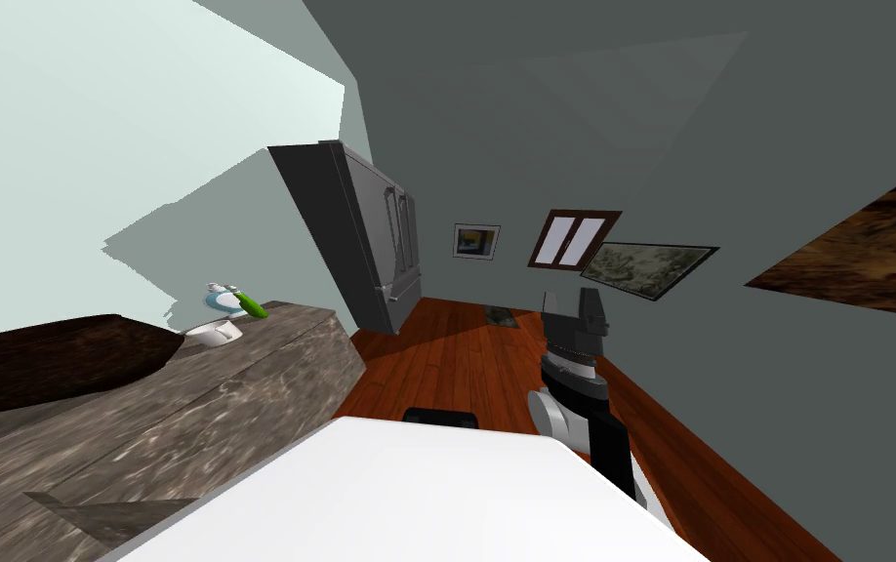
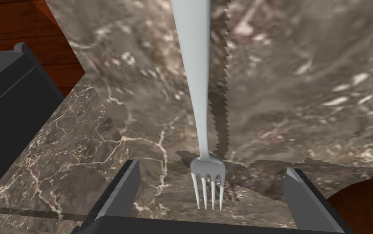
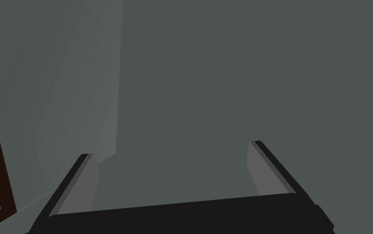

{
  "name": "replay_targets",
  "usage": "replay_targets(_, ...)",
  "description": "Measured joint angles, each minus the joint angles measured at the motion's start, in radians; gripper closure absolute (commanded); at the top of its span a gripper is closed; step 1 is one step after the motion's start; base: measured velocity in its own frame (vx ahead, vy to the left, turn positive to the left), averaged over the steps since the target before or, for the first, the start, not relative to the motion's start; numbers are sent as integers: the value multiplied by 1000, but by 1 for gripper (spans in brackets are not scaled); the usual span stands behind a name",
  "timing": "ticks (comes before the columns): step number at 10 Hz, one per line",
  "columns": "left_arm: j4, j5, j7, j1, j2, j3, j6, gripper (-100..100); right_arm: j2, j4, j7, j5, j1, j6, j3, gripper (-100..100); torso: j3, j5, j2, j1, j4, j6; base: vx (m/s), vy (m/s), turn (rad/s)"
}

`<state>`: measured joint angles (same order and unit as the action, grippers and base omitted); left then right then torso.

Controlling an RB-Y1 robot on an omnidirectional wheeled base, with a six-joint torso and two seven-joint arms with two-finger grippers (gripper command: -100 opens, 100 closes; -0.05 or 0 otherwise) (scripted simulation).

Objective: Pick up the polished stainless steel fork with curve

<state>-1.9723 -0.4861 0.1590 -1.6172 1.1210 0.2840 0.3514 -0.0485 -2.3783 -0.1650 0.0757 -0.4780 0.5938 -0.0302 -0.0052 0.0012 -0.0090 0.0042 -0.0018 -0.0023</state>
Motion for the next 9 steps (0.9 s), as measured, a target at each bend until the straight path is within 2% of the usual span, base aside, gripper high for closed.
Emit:
replay_targets(1,1,-1,1,-1,2,-1,1,0,0,0,0,0,0,0,0,0,1,0,2,-2,1,0,6,6,0)
replay_targets(2,1,-1,1,0,2,0,1,-100,0,0,0,0,0,0,0,0,2,-1,4,-4,1,0,3,10,-43)
replay_targets(6,67,21,-18,78,-36,-67,-15,-100,0,0,0,0,0,0,0,0,3,-1,5,-3,1,0,2,15,-29)
replay_targets(7,69,21,-19,79,-37,-69,-17,100,0,0,0,0,0,0,0,0,3,0,5,-3,1,0,0,0,0)
replay_targets(9,69,21,-19,78,-37,-68,-16,100,0,0,0,0,0,0,0,0,3,2,5,-1,2,0,0,0,0)
